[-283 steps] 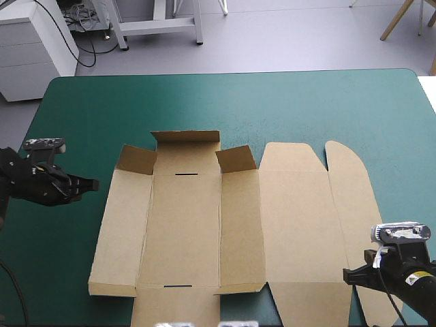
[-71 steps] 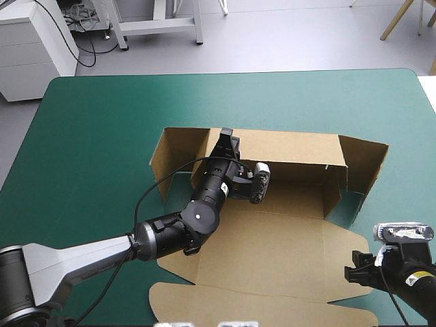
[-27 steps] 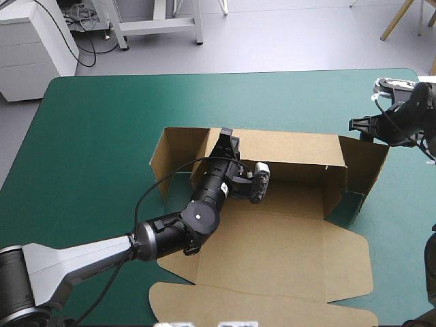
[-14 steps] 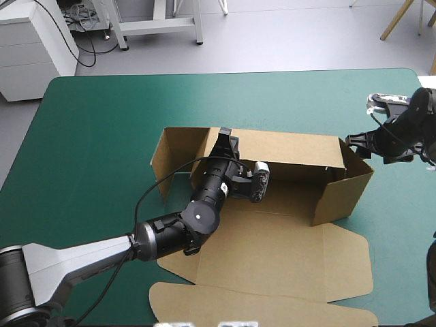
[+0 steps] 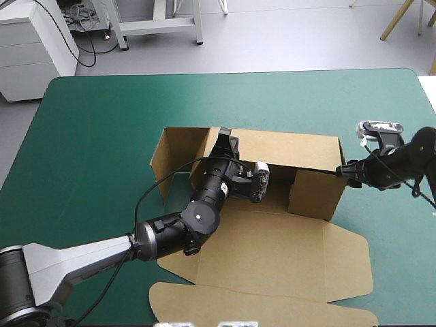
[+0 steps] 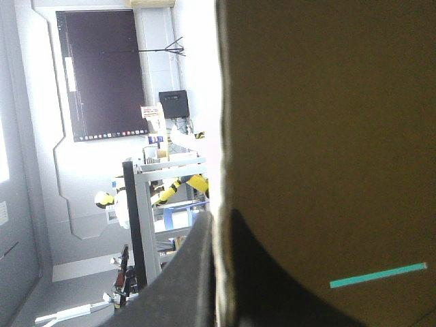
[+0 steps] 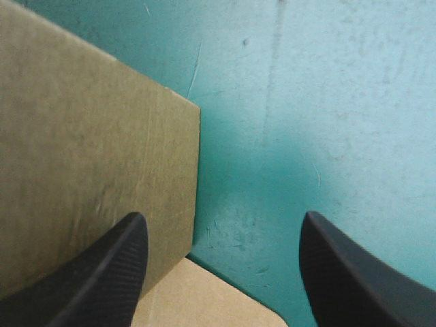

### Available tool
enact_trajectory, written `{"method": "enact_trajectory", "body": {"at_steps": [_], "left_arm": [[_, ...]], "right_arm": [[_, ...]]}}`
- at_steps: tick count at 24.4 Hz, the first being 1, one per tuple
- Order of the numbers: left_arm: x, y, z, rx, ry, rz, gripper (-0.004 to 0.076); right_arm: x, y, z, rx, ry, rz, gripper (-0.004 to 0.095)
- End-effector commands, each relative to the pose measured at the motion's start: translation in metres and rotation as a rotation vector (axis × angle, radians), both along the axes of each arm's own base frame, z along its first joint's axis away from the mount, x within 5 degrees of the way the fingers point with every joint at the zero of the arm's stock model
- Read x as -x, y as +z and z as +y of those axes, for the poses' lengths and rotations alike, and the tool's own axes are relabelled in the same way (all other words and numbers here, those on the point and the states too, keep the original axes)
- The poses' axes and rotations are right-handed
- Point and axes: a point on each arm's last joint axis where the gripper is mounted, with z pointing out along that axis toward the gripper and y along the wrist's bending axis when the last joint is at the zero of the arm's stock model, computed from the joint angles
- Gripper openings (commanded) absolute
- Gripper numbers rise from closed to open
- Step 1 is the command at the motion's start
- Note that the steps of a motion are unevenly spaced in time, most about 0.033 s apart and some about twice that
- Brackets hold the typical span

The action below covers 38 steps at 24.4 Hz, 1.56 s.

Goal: Fold the box

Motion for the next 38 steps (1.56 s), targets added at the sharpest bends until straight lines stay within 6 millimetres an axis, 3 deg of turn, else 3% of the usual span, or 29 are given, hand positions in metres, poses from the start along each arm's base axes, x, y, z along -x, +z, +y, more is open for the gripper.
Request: {"method": "enact_trajectory", "body": {"at_steps": [1,4,12,17,28,38], "left_arm": [[0.006,0.02,-0.001,0.036,-0.034,-0.06,-0.001],[0.006,0.02,-0.001,0.036,-0.034,-0.06,-0.001],[0.006,0.02,-0.001,0.036,-0.034,-0.06,-0.001],[0.006,0.02,-0.001,0.036,-0.034,-0.06,-0.001],[0.006,0.02,-0.001,0.036,-0.034,-0.06,-0.001],[0.006,0.02,-0.002,0.036,-0.04,-0.057,-0.001]], "right_arm": [[0.013,0.005,0.006,-0.001,0.056,-0.147,0.0573],[0.021,0.0,0.01,-0.013,0.088,-0.21,0.0567],[0.04,0.014,0.014,0.018,0.125,-0.328,0.0566],[0.051,0.01,0.019,0.063,0.323,-0.266,0.0566],[0.054,0.009,0.02,0.092,0.424,-0.263,0.0566],[0.049,0.02,0.034,-0.119,0.357,-0.36,0.0567]]}}
